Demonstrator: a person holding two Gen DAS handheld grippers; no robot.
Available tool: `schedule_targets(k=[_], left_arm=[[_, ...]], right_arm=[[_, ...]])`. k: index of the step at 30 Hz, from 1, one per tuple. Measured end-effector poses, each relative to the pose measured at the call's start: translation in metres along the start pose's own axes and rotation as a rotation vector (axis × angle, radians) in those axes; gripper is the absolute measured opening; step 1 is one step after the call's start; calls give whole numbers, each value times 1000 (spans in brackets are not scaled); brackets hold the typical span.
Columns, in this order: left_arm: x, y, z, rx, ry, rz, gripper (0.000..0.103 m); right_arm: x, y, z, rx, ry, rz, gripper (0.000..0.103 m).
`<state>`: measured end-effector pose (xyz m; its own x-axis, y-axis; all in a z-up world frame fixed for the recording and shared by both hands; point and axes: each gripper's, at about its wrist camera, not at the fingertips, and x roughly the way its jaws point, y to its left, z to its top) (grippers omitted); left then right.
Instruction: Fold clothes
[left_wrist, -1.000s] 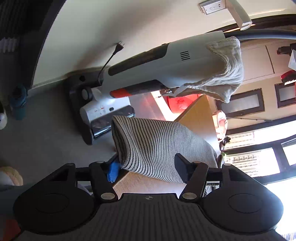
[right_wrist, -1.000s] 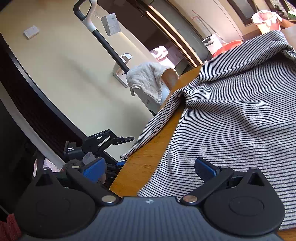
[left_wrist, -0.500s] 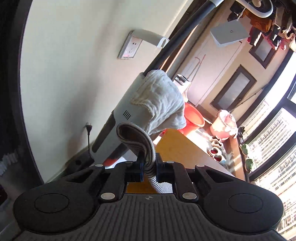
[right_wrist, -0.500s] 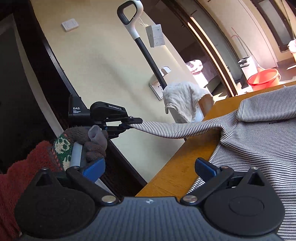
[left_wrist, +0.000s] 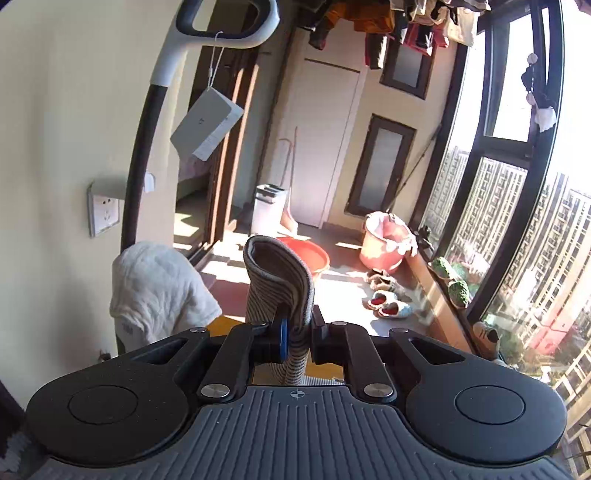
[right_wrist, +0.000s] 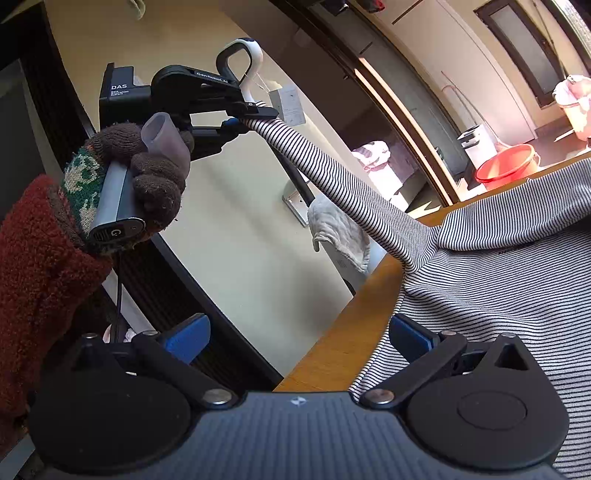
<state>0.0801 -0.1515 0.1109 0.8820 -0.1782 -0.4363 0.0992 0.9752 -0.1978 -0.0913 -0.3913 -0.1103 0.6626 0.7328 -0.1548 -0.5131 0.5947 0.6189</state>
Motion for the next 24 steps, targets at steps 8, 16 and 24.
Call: schedule_targets(k=[8,16,24], left_arm=[[22,-68,-17,88,56,-99,12],[56,-122,-45,95,175,-236,19],[51,-139,-65,133,196,-349,45]], right_arm=[[-18,-17,-1,33,-28,-45,103],[-21,-42,-6,104,-33,-115,103],[-17,-54,-13,139,-19,-145,103]])
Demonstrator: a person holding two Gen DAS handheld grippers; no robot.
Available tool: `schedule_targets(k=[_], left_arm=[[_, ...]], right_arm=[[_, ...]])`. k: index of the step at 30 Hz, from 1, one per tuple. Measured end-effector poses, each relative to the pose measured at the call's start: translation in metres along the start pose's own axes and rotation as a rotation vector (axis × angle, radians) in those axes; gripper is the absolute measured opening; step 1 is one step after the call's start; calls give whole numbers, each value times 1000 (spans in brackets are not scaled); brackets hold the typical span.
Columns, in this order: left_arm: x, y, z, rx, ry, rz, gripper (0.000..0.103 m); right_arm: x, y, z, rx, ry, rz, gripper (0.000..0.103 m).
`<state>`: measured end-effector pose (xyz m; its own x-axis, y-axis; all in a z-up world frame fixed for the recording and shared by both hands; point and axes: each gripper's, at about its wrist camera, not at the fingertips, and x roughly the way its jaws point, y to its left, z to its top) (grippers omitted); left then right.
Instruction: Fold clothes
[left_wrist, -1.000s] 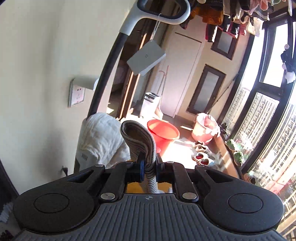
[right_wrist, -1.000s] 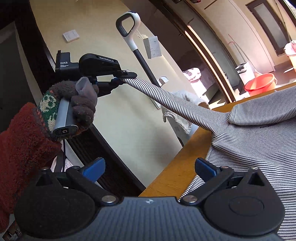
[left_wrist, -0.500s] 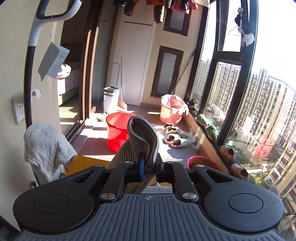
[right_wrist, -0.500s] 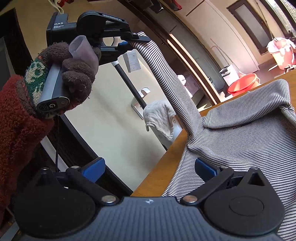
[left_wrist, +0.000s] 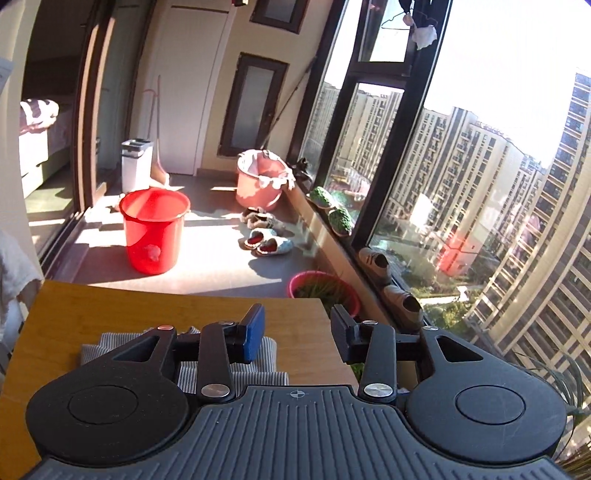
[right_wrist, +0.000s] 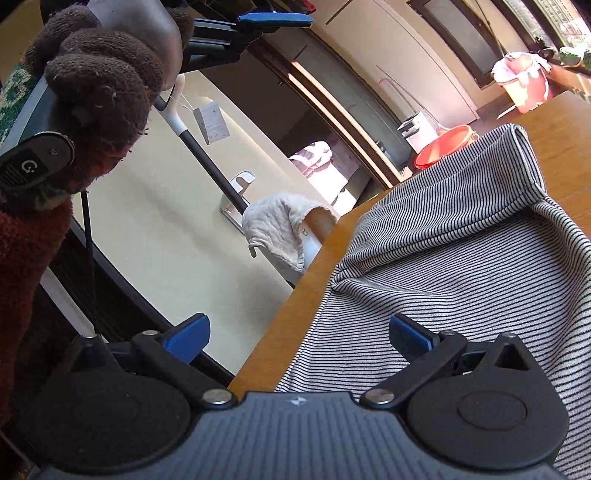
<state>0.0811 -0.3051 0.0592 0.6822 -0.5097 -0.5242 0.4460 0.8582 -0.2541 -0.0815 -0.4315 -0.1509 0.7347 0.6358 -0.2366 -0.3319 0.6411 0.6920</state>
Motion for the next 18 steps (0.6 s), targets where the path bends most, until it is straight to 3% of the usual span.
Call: schedule_targets(k=[3,5,11,14,18], left_arm=[[3,18,-16,-26,38,17,56],[6,37,-30,-50,69,37,58],[11,108,-86,-110,150,81,75],[13,136,-115,-133,173,91,79],[11,171,-148,-202,189,55,85]], right_arm=[[3,-7,-2,29,-2,-21,103],[4,-15,-5,63,-1,-47,103],[15,-37,-14,167,5,-177,103],[23,-30,-16,142,15,-222,103],[28,-20,-25,118,-39,-288,103]])
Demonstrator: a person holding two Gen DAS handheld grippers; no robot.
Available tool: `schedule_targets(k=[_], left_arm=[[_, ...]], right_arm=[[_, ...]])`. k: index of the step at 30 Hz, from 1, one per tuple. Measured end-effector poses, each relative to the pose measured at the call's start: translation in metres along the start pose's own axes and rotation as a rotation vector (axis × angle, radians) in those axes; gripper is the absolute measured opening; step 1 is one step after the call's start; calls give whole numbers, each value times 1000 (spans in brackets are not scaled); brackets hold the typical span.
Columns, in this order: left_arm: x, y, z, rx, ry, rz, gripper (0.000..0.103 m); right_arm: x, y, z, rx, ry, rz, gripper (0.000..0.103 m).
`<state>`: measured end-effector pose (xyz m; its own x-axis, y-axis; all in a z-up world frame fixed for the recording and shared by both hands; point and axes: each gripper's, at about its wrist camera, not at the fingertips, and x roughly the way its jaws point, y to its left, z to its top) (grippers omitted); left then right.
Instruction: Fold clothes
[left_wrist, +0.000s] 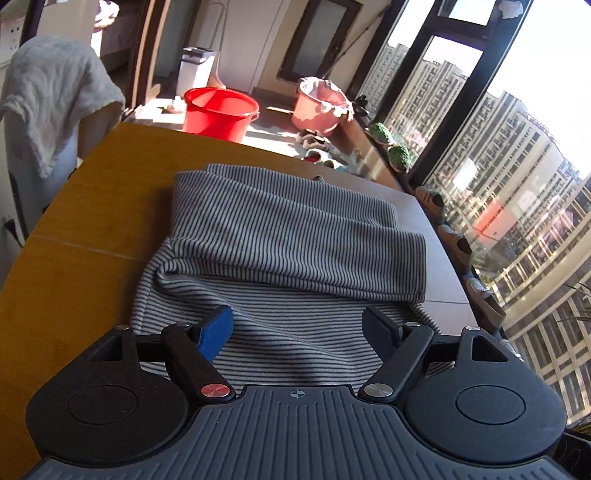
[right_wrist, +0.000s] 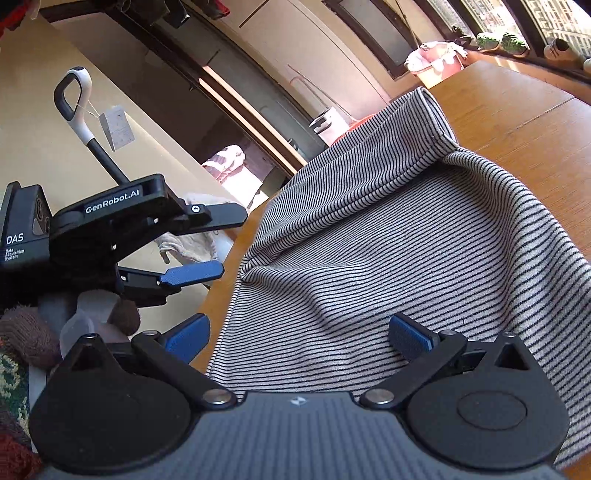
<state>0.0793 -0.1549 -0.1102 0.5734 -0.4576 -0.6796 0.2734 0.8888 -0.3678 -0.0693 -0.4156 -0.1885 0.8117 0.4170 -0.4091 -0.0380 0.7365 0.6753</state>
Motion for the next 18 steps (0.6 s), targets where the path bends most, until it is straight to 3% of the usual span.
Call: schedule_targets(k=[5,11,15,18], left_arm=[[9,32,-33,-35,17,-78,93],[9,41,-57,-3,-18,-172,100],[8,58,-56,-64,-13,-257,101],[4,66,-57,-64,-12,-254,101]], right_arm=[[5,9,-10,-20,-25,-57,103],[5,12,-3,-14,54,-28,103],[4,21,-1,-40,-12,-97,103],[3,30,12,-136,-63,-138,103]])
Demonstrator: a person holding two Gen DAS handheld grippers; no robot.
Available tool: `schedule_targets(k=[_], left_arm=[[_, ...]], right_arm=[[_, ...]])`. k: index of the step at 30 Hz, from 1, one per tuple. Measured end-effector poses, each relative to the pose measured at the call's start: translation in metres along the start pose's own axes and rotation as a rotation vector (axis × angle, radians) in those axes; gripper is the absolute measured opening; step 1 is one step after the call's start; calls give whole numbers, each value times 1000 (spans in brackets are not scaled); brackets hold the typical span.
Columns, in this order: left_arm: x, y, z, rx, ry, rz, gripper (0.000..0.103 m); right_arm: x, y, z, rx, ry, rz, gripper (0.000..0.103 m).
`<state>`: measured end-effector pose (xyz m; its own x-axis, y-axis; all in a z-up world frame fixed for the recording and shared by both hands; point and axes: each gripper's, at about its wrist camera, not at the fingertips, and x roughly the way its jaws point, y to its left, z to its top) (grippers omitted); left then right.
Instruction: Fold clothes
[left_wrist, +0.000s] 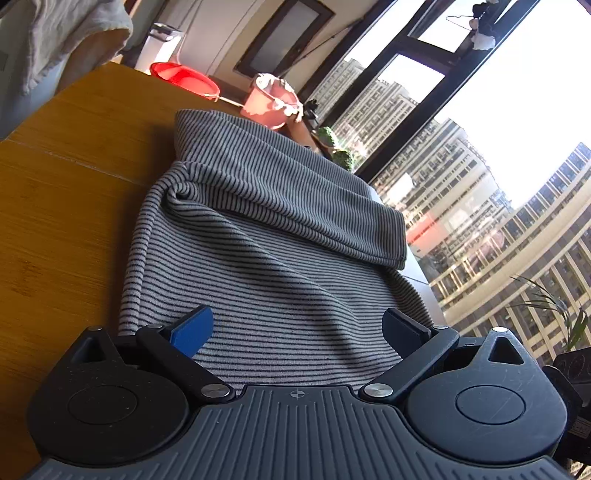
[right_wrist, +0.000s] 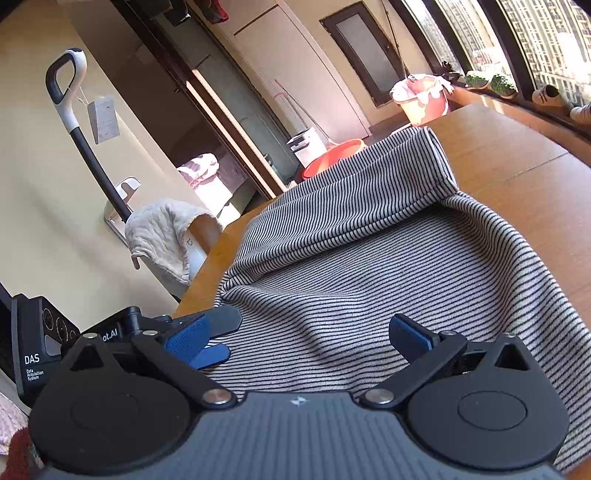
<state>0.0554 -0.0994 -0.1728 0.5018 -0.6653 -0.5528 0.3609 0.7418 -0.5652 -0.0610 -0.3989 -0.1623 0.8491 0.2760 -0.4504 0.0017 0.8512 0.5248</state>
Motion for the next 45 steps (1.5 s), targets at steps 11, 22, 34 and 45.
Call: schedule_targets(k=[11,22,34,45], left_arm=[[-4,2,7,-21,9,30,102],[8,-25,34,126,-8,136,103],[41,-33,64,205,0,189,103],[106,-56,94,314,-74,350,103]], right_arm=[[62,-20,108,-276,-9,-313,73],[95,22,181,-376,-55,-175,4],[139,-75,167,-205,83,-318,10],[103,-36,173,-240,-35,-210,22]])
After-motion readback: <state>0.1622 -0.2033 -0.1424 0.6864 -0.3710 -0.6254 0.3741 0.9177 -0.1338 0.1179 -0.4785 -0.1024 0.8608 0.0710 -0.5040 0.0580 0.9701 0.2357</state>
